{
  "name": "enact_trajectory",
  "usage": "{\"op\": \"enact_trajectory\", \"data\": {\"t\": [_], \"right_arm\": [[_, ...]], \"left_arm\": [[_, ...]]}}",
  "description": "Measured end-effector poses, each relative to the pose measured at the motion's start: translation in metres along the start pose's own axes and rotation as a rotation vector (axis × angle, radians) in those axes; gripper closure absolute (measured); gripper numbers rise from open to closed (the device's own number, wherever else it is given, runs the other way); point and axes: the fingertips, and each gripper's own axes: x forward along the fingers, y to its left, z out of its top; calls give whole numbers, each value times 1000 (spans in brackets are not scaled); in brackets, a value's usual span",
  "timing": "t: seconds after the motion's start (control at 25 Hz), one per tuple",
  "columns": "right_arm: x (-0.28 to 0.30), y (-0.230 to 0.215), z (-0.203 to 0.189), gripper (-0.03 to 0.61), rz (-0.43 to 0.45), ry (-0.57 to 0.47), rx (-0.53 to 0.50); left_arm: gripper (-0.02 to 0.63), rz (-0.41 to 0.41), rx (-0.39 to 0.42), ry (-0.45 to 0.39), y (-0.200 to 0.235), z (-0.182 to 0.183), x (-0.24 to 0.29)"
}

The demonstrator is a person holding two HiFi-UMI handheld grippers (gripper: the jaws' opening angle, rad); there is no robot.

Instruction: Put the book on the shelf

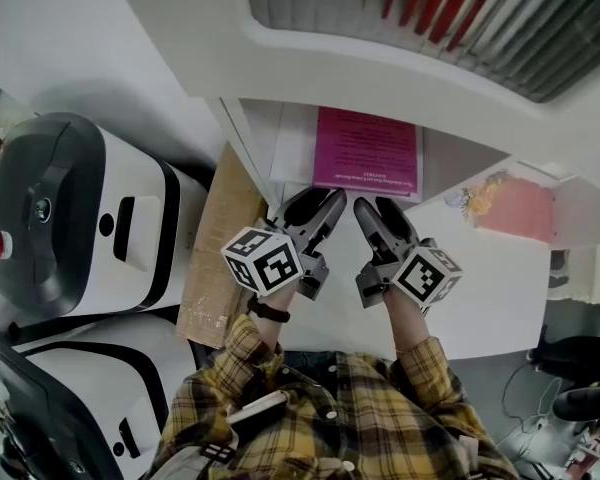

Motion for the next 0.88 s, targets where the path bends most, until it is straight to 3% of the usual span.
{"op": "enact_trajectory", "data": {"t": [0.28,0.48,0.68,0.88], "right_arm": [[-21,11,-9,267,15,33,-58],[-38,34,-7,305,36,18,-142],[-58,72,3,327,90,-15,-281],[-85,110,12,398,142,-53,-424]], "left_arm": [[443,40,61,-2,-6,-4,-19],[443,28,146,-8,-28,-3,-33],[443,1,262,-27,-62,3,-46],[449,-20,398,-27,-102,6,-61]]}}
